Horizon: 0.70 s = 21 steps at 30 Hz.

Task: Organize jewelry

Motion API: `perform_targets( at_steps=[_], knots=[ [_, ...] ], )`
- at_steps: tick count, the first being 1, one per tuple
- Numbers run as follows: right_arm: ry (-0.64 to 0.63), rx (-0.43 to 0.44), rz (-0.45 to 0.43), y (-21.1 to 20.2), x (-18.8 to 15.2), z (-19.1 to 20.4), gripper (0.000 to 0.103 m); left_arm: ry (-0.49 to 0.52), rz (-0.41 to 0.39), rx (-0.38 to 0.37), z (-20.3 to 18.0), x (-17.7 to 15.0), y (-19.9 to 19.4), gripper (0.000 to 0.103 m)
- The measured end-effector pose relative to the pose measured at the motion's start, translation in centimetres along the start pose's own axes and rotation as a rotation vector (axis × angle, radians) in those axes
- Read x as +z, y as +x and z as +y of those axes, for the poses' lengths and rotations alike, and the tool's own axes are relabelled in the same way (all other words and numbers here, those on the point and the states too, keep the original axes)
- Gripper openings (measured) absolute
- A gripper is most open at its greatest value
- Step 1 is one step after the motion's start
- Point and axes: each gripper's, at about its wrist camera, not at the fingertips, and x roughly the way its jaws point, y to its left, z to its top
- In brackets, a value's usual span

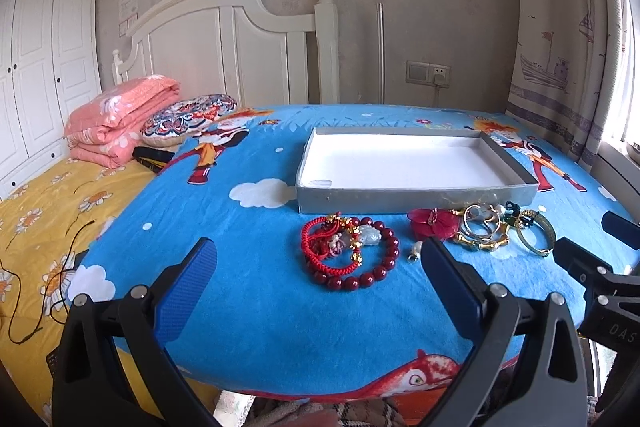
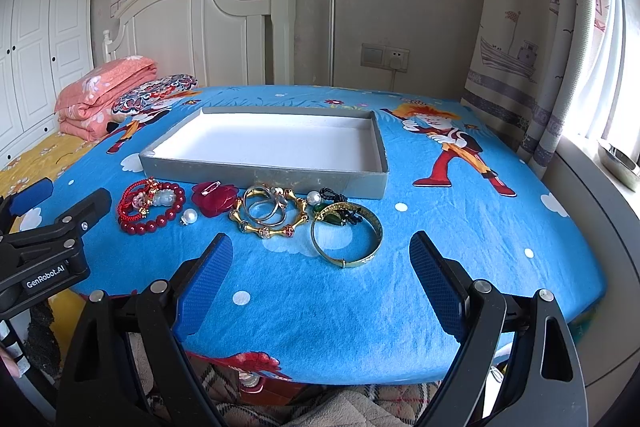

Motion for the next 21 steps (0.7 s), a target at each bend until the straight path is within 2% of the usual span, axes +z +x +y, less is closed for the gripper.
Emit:
perform_targets(
  at_steps=[6, 16, 21],
  knots=[
    [0.002, 0.000, -0.002, -0.17, -0.21, 0.20, 0.085, 0.010, 0.020, -0.011, -0.26, 0.01, 0.24, 0.099],
    [0.006, 0.004, 0.002, -0.04, 0.00, -0.10, 0.085, 0.014, -0.006, -0.018, -0.32, 0.08, -0.19, 0.099],
    [0.005, 0.004, 0.001, -0.07, -0.02, -0.10, 0.085, 0.005, 0.017, -0.024, 0.01, -0.02, 0.05, 0.099]
  ],
)
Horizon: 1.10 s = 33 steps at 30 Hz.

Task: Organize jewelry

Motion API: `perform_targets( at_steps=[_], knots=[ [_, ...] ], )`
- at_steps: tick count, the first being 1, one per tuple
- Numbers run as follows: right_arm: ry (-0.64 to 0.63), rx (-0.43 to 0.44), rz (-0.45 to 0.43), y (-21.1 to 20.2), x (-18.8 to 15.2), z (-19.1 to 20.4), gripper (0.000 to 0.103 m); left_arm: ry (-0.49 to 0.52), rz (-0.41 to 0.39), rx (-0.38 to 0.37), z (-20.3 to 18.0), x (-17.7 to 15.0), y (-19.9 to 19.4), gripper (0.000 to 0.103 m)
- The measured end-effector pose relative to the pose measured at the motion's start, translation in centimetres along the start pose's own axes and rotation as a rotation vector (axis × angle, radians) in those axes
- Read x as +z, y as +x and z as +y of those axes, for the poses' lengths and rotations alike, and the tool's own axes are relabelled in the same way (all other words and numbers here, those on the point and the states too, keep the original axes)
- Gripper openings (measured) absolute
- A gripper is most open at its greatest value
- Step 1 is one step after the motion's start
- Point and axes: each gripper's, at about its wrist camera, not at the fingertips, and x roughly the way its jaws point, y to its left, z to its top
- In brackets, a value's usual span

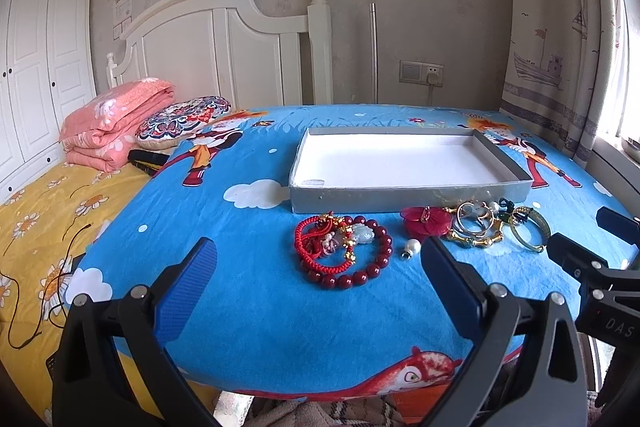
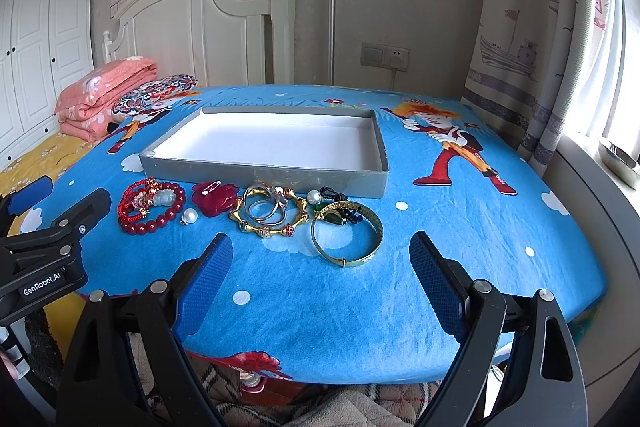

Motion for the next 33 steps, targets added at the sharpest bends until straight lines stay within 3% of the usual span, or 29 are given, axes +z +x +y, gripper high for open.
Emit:
perform_targets(
  at_steps=[10, 13, 16, 20, 26, 33],
  knots=[
    [0.065, 0.003, 0.020, 0.7, -0.1, -1.9, 0.085, -0.063, 0.109, 0.007, 1.9, -0.6, 2.4, 0.098],
    [0.076, -0.003, 0.021, 1.1, -0.2, -2.6, 0.085, -0.039, 0.104, -0.027, 2.5, -0.9, 3.3, 0.098],
    [0.096, 0.003, 0.029, 1.6, -0.3, -3.2, 0.085, 0.014, 0.102, -0.009, 2.0, -1.2, 3.9, 0.098],
    [0.069, 0.032, 0.002, 1.3, -0.4, -2.8, 0.084, -0.017, 0.090, -0.014, 2.5, -0.7, 4.4, 0.097],
    [0.032, 0.044, 0.000, 1.5, -0.4, -1.9, 0.084, 0.002, 0.103, -0.019, 2.5, 0.8, 6.1, 0.079],
    [0.018, 0.041, 0.010, 1.8, -0.5, -1.5, 0.084, -0.065, 0.168, -0.055, 4.2, 0.9, 8.7, 0.057]
  ],
)
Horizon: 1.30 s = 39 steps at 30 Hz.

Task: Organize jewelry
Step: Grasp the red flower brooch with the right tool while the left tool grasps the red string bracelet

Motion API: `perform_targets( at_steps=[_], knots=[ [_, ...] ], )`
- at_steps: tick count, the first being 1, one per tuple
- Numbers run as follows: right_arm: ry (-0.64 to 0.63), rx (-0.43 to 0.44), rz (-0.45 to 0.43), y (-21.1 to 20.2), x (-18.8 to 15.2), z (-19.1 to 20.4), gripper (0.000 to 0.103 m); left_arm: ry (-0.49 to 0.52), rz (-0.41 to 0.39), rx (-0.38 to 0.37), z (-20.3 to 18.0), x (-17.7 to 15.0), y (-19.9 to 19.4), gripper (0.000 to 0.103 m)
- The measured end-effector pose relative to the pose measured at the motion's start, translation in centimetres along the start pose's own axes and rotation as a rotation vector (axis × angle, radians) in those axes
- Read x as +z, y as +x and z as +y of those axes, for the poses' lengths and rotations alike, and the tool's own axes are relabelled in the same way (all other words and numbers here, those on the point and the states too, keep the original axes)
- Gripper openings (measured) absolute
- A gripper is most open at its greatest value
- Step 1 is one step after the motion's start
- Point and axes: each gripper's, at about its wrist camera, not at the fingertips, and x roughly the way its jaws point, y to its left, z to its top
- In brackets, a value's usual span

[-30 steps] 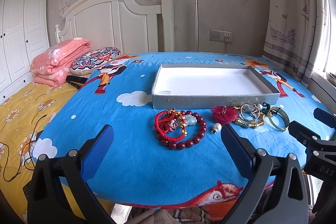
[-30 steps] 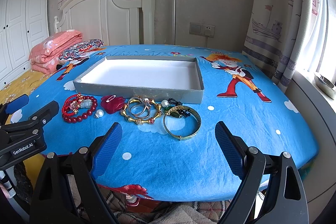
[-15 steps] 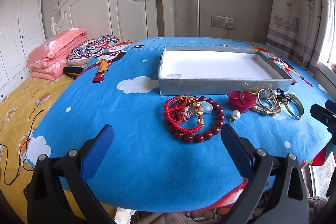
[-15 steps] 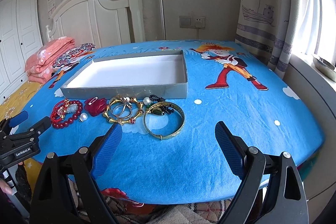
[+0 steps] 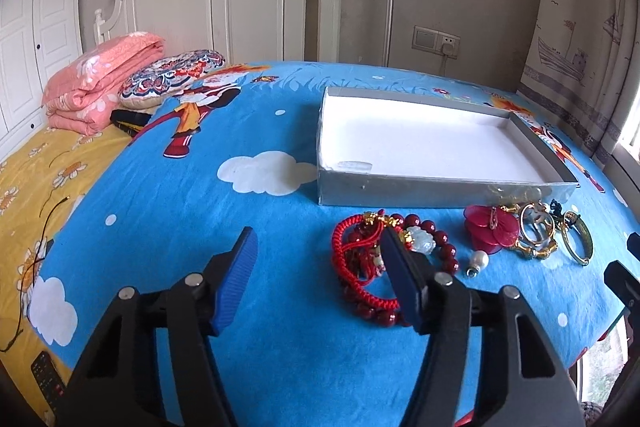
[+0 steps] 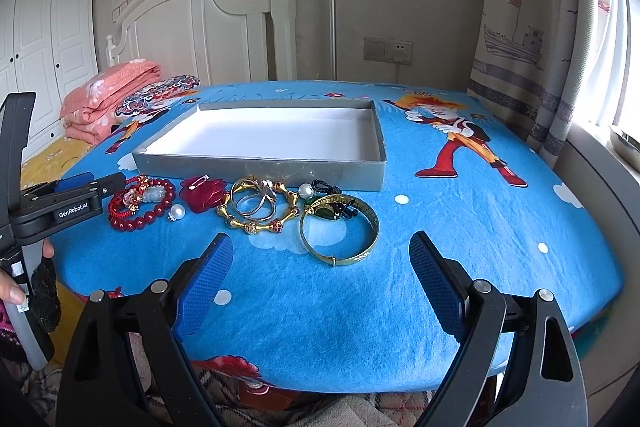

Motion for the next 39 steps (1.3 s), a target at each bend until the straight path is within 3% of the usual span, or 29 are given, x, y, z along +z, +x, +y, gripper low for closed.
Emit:
perform_targets(
  at_steps=[4, 6, 7, 16, 22, 24, 26, 28, 31, 32, 35, 36, 39],
  knots=[
    [-0.022, 0.004, 0.017, 0.7, 0.0, 0.7, 0.084, -0.007, 0.020, -0.035, 0.4, -0.3, 0.9, 0.043],
    [-0.044, 0.006, 0.017, 1.0, 0.1, 1.2, 0.084, 0.007, 0.011, -0.056, 0.3, -0.3, 0.9, 0.021],
    [-0.056, 0.014, 0.016, 1.1, 0.3, 1.5, 0.084, 0.007, 0.008, -0.072, 0.2, -0.2, 0.9, 0.003],
    [-0.115, 0.168, 0.013, 3.4, 2.2, 5.7, 0.074, 0.033, -0.115, -0.055, 0.4, 0.7, -2.7, 0.000],
    [-0.109, 0.192, 0.040, 5.6, 4.4, 8.0, 0.070, 0.023, -0.082, -0.081, 1.2, 0.5, -2.7, 0.000],
    [-0.108, 0.198, 0.066, 6.5, 4.7, 8.6, 0.066, 0.023, -0.050, -0.097, 1.2, 0.2, -2.1, 0.011],
    [-0.116, 0.193, 0.104, 7.5, 4.8, 9.1, 0.059, 0.025, -0.037, -0.103, 0.9, -0.1, -1.7, 0.041],
    [-0.130, 0.179, 0.122, 8.1, 4.5, 9.3, 0.057, 0.032, -0.017, -0.106, 0.7, -0.3, -0.9, 0.047],
    [-0.137, 0.174, 0.146, 8.6, 4.2, 9.4, 0.055, 0.011, 0.021, -0.111, 1.1, -0.2, 0.6, 0.045],
    [-0.142, 0.169, 0.147, 8.7, 4.2, 9.5, 0.054, 0.005, 0.039, -0.126, 1.2, -0.1, 1.1, 0.032],
    [-0.159, 0.166, 0.151, 8.8, 4.0, 9.7, 0.047, 0.011, 0.048, -0.167, 1.0, 0.0, 1.8, 0.019],
    [-0.165, 0.172, 0.146, 8.7, 3.9, 9.8, 0.047, 0.024, 0.047, -0.175, 0.7, 0.1, 1.8, 0.008],
    [-0.178, 0.175, 0.109, 7.9, 3.7, 9.9, 0.047, 0.043, 0.023, -0.169, 0.0, -0.1, 1.1, 0.005]
  ],
)
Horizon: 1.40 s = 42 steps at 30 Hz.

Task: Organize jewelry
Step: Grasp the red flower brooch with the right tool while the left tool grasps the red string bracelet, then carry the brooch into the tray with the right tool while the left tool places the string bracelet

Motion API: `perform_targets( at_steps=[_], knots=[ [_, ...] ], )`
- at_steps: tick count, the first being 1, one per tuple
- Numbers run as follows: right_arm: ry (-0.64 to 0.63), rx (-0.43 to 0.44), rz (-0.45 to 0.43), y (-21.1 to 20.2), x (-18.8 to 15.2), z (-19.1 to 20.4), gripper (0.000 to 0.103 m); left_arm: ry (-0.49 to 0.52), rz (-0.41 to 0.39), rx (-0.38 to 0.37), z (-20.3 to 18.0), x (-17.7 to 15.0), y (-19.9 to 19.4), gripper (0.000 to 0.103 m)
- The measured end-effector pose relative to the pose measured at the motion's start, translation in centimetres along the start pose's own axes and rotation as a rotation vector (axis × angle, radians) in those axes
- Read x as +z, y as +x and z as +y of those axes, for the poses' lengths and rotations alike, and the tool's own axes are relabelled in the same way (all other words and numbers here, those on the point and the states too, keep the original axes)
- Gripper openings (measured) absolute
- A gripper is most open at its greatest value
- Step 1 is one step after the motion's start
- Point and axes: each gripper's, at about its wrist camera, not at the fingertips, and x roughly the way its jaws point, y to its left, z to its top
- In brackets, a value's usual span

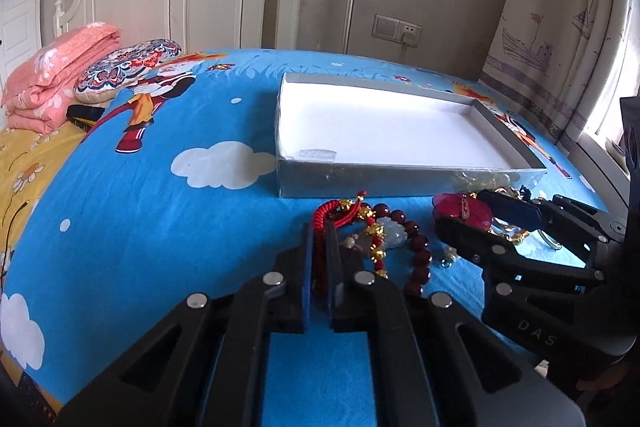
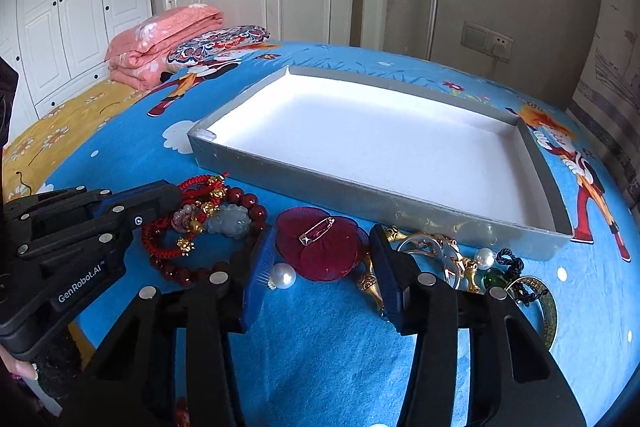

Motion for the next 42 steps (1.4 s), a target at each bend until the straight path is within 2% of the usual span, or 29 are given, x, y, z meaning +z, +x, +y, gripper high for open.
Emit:
perform_targets(
  at_steps=[9, 18, 24, 32, 37, 42],
  knots=[
    [0.016, 0.004, -0.068, -3.5, -0.6, -0.8, 0.047, -0.010, -0.100, -0.054, -1.6, 0.9, -4.0, 0.005],
    [0.063, -0.009, -0.092, -6.2, -2.0, -2.8, 0.047, 0.042, -0.124, -0.123, -5.8, 0.3, -6.3, 0.005],
    [0.099, -0.046, -0.105, -7.5, -3.1, -4.2, 0.047, 0.078, -0.135, -0.080, -8.1, -0.8, -6.4, 0.005],
    [0.121, -0.099, -0.165, -8.5, -3.1, -4.8, 0.047, 0.067, -0.176, 0.008, -8.5, -0.8, -6.0, 0.005],
    [0.118, -0.132, -0.208, -9.0, -2.7, -4.7, 0.047, 0.090, -0.203, 0.034, -9.2, -0.6, -5.9, 0.005],
    [0.112, -0.142, -0.204, -8.2, -1.5, -5.1, 0.047, 0.104, -0.223, 0.040, -9.5, 0.6, -5.6, 0.005]
  ],
)
